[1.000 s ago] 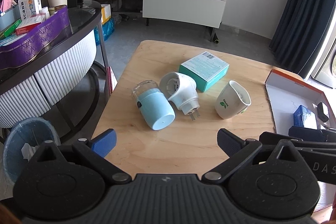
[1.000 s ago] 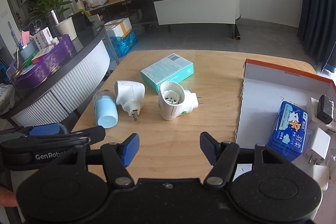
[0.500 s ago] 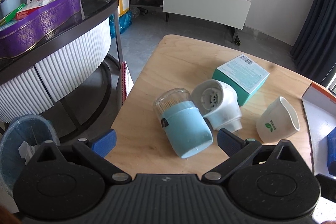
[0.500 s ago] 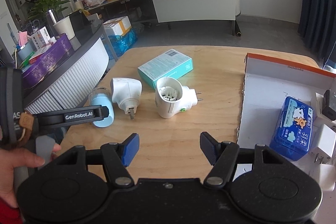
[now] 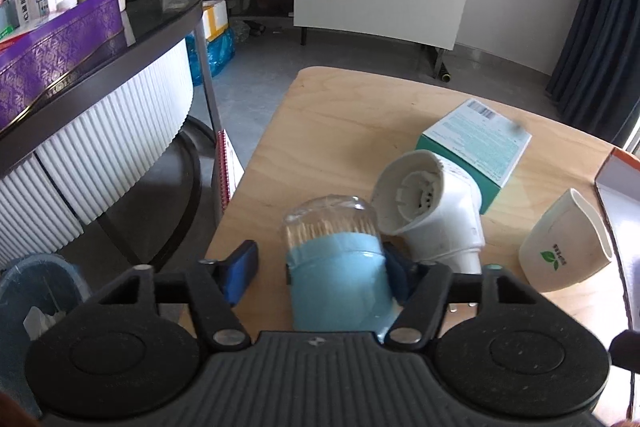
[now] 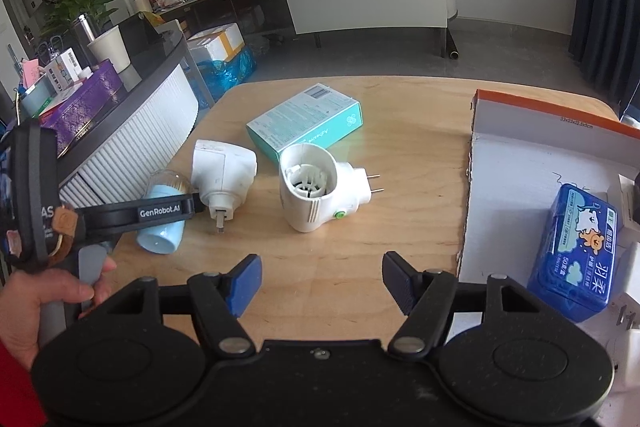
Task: Organize rigid objects
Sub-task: 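Grasp the light-blue toothpick jar with left gripper while right gripper grasps the round white plug, then carry the toothpick jar and round white plug over the orange-rimmed box with both grippers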
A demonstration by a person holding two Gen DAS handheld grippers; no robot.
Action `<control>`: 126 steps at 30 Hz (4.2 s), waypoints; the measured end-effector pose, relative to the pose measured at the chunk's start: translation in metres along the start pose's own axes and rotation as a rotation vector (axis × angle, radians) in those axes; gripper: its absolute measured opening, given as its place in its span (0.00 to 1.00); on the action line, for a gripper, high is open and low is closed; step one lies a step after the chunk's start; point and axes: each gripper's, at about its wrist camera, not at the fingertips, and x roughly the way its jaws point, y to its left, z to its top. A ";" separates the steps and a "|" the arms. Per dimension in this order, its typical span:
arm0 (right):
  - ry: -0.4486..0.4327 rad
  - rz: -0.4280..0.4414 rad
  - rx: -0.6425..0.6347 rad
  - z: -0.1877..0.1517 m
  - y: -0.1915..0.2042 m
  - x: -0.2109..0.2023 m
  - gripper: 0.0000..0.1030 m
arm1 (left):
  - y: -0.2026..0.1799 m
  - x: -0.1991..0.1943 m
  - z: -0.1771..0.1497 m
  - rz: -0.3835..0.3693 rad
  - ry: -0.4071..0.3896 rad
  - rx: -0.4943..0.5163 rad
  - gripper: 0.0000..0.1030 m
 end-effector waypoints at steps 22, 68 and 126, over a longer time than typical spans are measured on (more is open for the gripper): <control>0.009 -0.023 -0.102 0.035 0.005 0.085 0.81 | -0.005 -0.022 -0.020 -0.131 0.002 0.013 0.46; -0.175 -0.141 0.043 -0.037 -0.013 -0.115 0.80 | -0.070 -0.139 -0.039 -0.216 -0.131 0.108 0.46; -0.246 -0.326 0.223 -0.063 -0.118 -0.178 0.80 | -0.187 -0.137 -0.053 -0.401 -0.089 0.301 0.46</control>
